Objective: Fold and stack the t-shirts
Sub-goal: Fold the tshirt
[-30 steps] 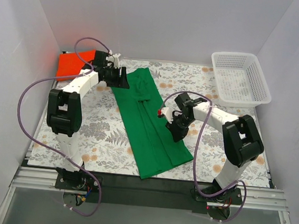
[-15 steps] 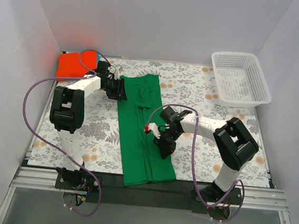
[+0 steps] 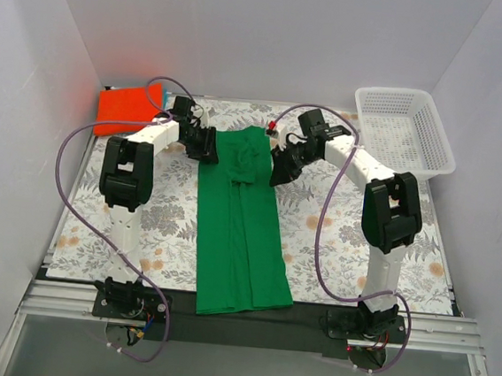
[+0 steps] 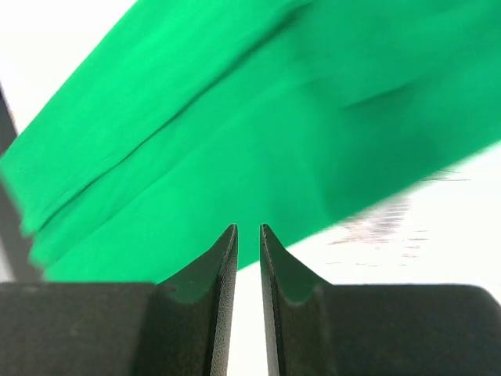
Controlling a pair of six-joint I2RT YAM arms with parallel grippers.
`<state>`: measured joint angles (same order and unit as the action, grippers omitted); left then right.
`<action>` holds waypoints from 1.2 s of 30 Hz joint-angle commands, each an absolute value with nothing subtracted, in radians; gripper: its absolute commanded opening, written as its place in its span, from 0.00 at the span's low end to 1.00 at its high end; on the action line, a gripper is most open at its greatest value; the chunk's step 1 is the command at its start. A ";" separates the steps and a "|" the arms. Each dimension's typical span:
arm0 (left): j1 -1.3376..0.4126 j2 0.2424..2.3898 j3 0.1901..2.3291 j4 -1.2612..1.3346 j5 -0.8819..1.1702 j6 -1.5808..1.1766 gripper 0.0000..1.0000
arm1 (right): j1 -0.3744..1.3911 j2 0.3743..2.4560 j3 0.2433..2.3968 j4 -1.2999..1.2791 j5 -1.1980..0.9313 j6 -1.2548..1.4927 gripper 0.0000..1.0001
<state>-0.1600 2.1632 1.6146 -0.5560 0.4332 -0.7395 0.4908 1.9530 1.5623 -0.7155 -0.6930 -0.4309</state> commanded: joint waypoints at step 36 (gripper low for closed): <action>-0.161 2.014 1.334 -0.377 0.552 -0.781 0.39 | 0.433 2.325 1.841 -0.468 -0.615 -0.091 0.33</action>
